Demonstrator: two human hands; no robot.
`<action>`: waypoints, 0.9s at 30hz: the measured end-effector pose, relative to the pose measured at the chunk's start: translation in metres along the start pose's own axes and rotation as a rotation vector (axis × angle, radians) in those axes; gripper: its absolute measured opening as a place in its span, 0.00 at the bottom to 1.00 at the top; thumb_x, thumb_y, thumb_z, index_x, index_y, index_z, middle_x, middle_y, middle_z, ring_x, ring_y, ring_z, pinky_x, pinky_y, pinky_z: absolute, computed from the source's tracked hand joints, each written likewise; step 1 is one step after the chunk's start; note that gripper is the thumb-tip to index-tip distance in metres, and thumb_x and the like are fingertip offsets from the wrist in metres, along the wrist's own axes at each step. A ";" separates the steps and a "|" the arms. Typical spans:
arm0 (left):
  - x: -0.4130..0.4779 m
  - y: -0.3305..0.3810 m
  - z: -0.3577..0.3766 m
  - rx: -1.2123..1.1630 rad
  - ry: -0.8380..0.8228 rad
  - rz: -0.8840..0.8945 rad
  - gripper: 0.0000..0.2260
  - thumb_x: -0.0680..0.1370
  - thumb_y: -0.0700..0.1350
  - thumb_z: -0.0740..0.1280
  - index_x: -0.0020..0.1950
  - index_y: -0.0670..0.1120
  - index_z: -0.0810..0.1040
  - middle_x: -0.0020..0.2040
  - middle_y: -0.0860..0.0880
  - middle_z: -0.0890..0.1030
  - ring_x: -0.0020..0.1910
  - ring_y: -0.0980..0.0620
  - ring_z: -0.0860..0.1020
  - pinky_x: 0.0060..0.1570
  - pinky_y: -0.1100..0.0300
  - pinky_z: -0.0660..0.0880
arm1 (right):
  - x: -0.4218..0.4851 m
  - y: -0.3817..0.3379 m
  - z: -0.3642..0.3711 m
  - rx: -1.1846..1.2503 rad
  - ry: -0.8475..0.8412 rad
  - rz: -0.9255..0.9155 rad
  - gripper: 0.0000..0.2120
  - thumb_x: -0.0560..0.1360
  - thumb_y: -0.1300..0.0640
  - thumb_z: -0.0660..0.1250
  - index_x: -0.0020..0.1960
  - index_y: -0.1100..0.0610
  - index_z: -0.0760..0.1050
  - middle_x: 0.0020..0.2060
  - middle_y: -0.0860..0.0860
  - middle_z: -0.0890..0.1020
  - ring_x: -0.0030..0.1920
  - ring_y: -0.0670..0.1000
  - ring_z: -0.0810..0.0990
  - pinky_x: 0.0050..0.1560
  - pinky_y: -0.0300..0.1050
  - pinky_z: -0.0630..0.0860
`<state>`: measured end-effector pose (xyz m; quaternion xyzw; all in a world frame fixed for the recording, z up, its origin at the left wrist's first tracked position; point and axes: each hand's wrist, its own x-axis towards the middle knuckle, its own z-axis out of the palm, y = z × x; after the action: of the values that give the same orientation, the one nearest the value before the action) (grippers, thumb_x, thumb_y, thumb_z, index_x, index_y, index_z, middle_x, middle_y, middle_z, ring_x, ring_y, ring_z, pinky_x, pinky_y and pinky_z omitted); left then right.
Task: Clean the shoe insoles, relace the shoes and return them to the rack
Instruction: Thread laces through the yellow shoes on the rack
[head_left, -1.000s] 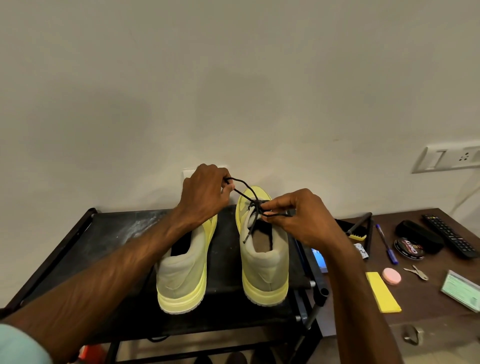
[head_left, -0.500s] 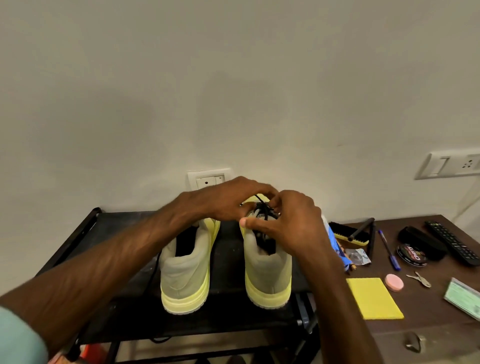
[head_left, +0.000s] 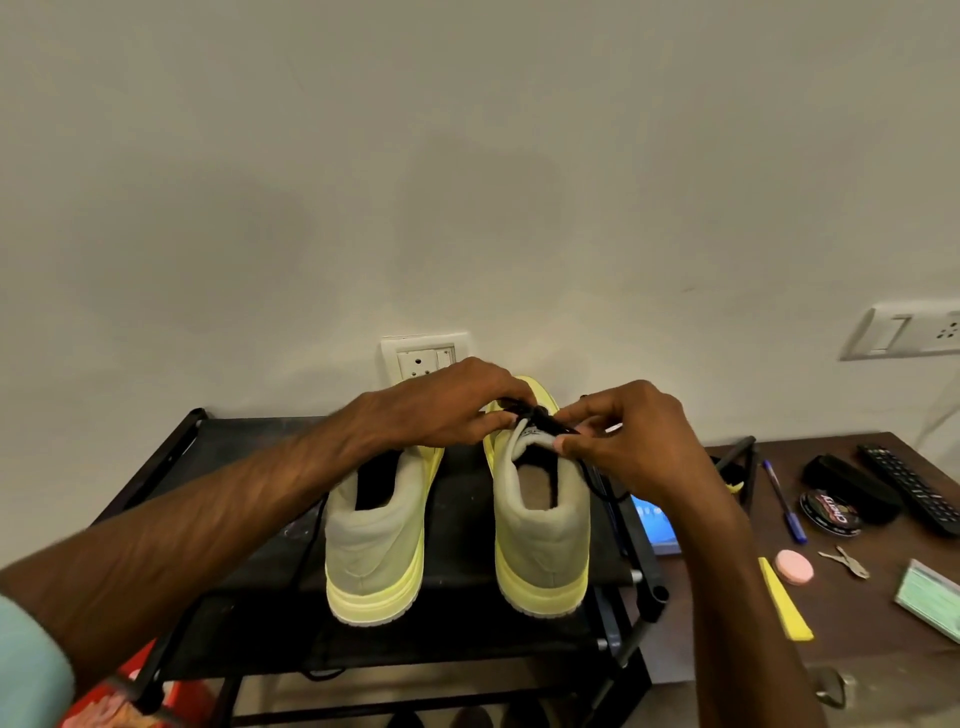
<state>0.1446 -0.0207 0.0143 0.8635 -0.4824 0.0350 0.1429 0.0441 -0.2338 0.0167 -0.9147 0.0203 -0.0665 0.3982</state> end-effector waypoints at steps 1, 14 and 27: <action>-0.001 0.002 0.001 -0.015 0.020 -0.012 0.13 0.81 0.43 0.66 0.65 0.47 0.81 0.54 0.50 0.84 0.50 0.55 0.80 0.54 0.59 0.76 | 0.000 0.000 -0.001 0.011 -0.016 -0.003 0.13 0.68 0.55 0.82 0.52 0.46 0.88 0.41 0.45 0.86 0.43 0.45 0.84 0.47 0.47 0.84; -0.002 0.009 0.004 -0.065 0.042 -0.118 0.12 0.83 0.43 0.63 0.64 0.46 0.81 0.50 0.51 0.83 0.46 0.57 0.76 0.46 0.72 0.68 | -0.001 0.016 -0.017 0.113 -0.190 -0.067 0.11 0.76 0.62 0.74 0.56 0.51 0.85 0.44 0.49 0.87 0.40 0.47 0.85 0.50 0.50 0.85; 0.003 0.016 0.003 -0.079 -0.048 -0.198 0.15 0.83 0.39 0.60 0.67 0.46 0.81 0.56 0.47 0.84 0.52 0.51 0.80 0.54 0.58 0.75 | 0.005 0.009 -0.002 0.104 -0.021 -0.140 0.10 0.70 0.58 0.81 0.49 0.49 0.86 0.41 0.50 0.84 0.37 0.50 0.84 0.37 0.47 0.85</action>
<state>0.1326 -0.0314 0.0153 0.9013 -0.3989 -0.0191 0.1679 0.0494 -0.2416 0.0119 -0.8925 -0.0512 -0.0854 0.4399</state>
